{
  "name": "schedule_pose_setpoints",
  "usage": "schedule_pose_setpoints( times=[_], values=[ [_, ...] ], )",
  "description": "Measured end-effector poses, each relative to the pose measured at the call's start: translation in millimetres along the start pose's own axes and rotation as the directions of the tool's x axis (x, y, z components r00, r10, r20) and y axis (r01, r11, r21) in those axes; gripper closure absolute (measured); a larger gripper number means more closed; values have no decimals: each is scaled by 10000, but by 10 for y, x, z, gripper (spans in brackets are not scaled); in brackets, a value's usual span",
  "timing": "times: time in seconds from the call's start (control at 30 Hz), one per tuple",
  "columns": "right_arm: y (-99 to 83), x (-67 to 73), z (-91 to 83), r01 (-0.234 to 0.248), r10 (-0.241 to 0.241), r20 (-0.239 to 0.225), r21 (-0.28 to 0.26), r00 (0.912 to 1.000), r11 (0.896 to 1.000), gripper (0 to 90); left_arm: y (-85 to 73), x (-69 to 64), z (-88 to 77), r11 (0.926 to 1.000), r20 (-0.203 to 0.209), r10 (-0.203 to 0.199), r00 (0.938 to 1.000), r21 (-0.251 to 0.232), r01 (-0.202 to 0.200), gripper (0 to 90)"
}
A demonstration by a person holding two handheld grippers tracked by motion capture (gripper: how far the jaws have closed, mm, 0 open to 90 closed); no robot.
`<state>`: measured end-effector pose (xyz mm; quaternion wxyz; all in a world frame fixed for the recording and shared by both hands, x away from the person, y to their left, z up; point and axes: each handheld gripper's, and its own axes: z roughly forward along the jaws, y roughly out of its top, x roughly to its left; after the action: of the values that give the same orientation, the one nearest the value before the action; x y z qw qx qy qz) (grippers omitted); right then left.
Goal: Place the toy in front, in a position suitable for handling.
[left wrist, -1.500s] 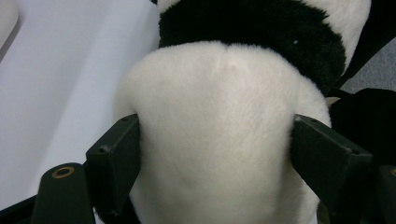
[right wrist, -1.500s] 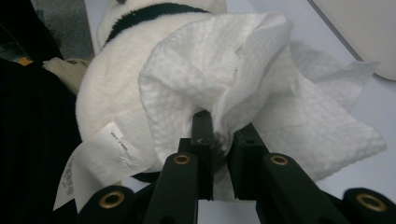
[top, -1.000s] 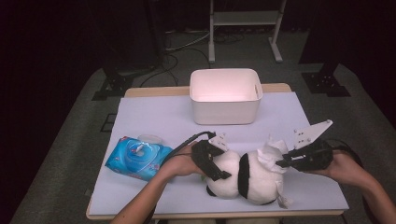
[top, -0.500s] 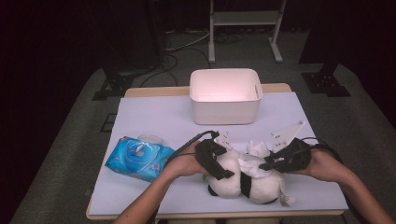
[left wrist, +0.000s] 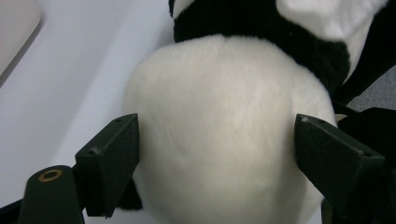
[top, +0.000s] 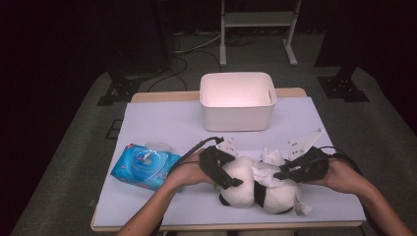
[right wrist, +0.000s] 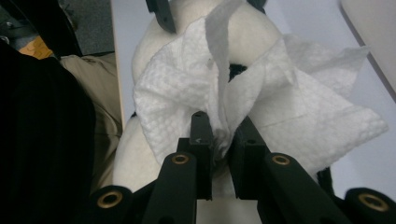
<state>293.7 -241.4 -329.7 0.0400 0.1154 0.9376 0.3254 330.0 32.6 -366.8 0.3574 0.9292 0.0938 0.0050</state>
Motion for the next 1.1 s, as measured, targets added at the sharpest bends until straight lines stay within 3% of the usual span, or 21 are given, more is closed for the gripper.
schedule_pose_setpoints(
  times=[0.27, 0.57, 0.7, 0.93, 1.1],
  values=[
    [-163, -73, -108, -432, 430, 400, 36, 9983, 9991, 797, -78, -20, -2, 9995, 45, 228, 9997, 215, -229, 105],
    [-358, -165, -196, -1056, 1050, 776, 36, 9914, 9944, 798, -130, -16, 27, 9995, 228, 192, 9996, 226, -197, 128],
    [-361, -173, -189, -1044, 1035, 839, 67, 9911, 9945, 798, -101, -41, 71, 9996, 344, 131, 9993, 225, -139, 173],
    [-287, -154, -162, -819, 799, 908, 188, 9927, 9965, 800, -55, -60, 93, 9996, 183, 88, 9998, 270, -93, 202],
    [-215, -140, -123, -633, 625, 742, 78, 9953, 9980, 800, -33, -59, 91, 9999, 160, -16, 9999, 113, 14, 204]
  ],
)
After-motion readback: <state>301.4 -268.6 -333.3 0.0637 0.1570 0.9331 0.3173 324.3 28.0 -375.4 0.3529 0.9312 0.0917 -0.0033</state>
